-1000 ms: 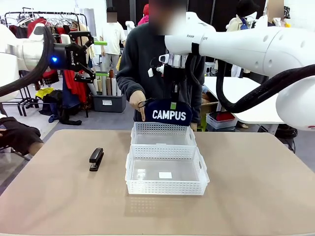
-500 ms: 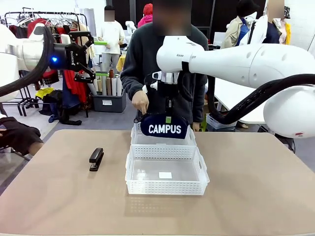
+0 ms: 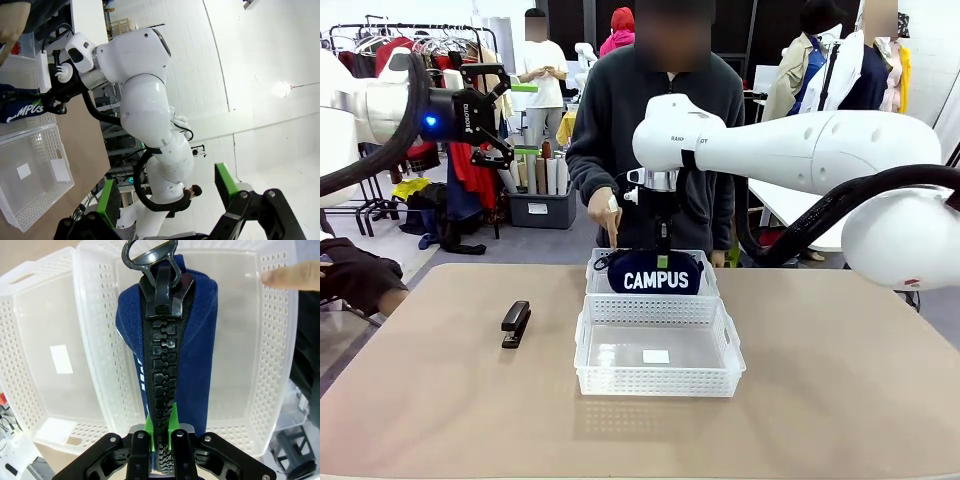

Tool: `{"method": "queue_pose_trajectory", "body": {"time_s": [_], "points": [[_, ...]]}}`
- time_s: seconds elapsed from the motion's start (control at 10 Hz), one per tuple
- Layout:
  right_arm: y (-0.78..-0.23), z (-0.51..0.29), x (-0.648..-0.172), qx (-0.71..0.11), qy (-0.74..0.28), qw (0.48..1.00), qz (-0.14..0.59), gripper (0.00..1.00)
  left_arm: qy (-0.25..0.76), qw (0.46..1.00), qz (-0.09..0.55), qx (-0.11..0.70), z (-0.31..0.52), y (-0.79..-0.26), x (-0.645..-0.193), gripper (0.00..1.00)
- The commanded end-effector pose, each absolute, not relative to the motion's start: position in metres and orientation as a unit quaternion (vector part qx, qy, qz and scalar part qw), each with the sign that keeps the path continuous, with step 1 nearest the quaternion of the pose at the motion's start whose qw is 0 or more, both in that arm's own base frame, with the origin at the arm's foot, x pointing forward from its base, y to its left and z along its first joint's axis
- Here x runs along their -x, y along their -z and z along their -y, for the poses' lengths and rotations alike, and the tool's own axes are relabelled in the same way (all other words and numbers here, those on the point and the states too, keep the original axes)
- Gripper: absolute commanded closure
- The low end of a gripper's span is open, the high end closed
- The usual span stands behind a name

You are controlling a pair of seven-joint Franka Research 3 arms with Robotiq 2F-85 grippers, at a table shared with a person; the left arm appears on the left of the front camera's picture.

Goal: Distribute items into two baskets.
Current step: Place the picked Pencil pouch into the Organizing basket as instructed by the person.

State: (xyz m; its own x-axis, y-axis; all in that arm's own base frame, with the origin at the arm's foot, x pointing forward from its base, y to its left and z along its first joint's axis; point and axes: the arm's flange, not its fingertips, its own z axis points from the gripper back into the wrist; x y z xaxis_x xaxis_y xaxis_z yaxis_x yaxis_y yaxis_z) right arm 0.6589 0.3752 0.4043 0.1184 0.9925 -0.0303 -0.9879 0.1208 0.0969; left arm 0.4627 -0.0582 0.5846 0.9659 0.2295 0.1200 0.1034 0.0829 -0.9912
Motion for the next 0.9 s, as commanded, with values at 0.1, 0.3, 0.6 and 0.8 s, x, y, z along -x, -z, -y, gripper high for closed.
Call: {"method": "queue_pose_trajectory", "body": {"time_s": [0.1,0.3,0.6,0.8], "points": [[-0.393,-0.37,-0.663,0.01,-0.672,0.74,-0.045,1.0,-0.044,0.724,0.122,0.678,0.058,-0.587,-0.462,0.0],[-0.382,-0.367,-0.664,0.002,-0.668,0.742,-0.046,1.0,-0.044,0.724,0.122,0.678,0.058,-0.587,-0.462,0.0],[-0.375,-0.365,-0.664,-0.004,-0.662,0.748,-0.045,1.0,-0.044,0.724,0.122,0.678,0.058,-0.587,-0.462,0.0],[-0.372,-0.367,-0.665,-0.004,-0.658,0.752,-0.042,1.0,-0.044,0.724,0.122,0.678,0.058,-0.587,-0.462,0.0]]}}
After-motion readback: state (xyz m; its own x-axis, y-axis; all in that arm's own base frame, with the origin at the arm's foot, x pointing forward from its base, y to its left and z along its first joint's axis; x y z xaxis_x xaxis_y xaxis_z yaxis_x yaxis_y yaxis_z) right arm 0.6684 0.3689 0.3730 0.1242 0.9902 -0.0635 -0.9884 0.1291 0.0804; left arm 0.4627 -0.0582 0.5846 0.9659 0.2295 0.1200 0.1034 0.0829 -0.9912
